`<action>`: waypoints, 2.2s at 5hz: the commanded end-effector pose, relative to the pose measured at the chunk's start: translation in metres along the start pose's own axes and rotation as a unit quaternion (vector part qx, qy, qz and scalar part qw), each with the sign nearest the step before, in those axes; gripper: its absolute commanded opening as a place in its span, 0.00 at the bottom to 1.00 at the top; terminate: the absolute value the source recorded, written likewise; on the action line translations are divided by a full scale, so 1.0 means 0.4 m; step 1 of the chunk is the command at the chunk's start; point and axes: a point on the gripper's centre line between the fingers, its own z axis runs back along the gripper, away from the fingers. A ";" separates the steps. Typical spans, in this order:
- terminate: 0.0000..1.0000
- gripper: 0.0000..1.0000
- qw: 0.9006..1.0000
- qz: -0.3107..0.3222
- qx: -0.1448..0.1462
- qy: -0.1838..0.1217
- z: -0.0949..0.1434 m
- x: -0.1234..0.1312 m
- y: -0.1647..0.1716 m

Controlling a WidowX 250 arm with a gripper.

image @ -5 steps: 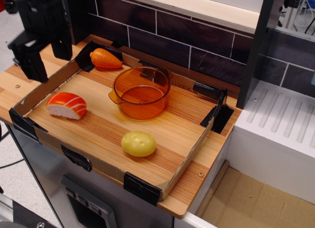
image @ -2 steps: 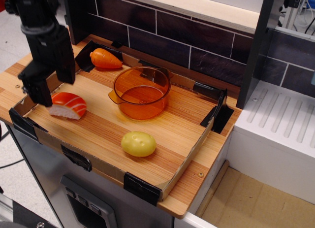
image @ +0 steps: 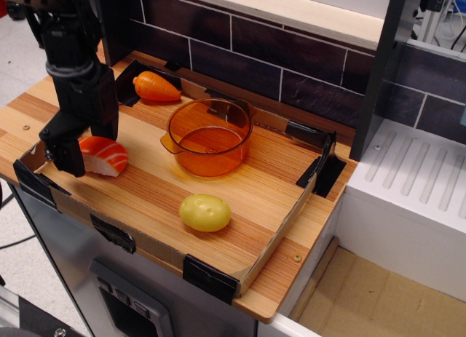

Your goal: Put sushi in pot

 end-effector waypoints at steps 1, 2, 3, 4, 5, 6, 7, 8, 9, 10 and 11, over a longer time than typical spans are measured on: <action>0.00 0.00 1.000 -0.001 0.015 -0.008 0.037 -0.009 0.013; 0.00 0.00 0.999 0.011 0.022 -0.020 0.087 -0.007 0.024; 0.00 0.00 0.998 0.041 0.035 -0.037 0.198 0.020 0.051; 0.00 0.00 0.997 0.055 0.032 -0.050 0.280 0.086 0.091; 0.00 0.00 0.996 0.059 0.029 -0.055 0.302 0.174 0.130; 0.00 0.00 0.997 0.068 0.012 -0.046 0.273 0.240 0.170; 0.00 0.00 0.997 0.063 0.009 -0.032 0.236 0.252 0.176; 0.00 0.00 0.998 0.059 0.005 -0.027 0.207 0.255 0.172; 0.00 0.00 0.998 0.059 -0.005 -0.026 0.185 0.258 0.172; 0.00 0.00 0.998 0.055 -0.007 -0.018 0.159 0.257 0.168; 0.00 0.00 0.998 0.052 -0.014 -0.013 0.133 0.261 0.165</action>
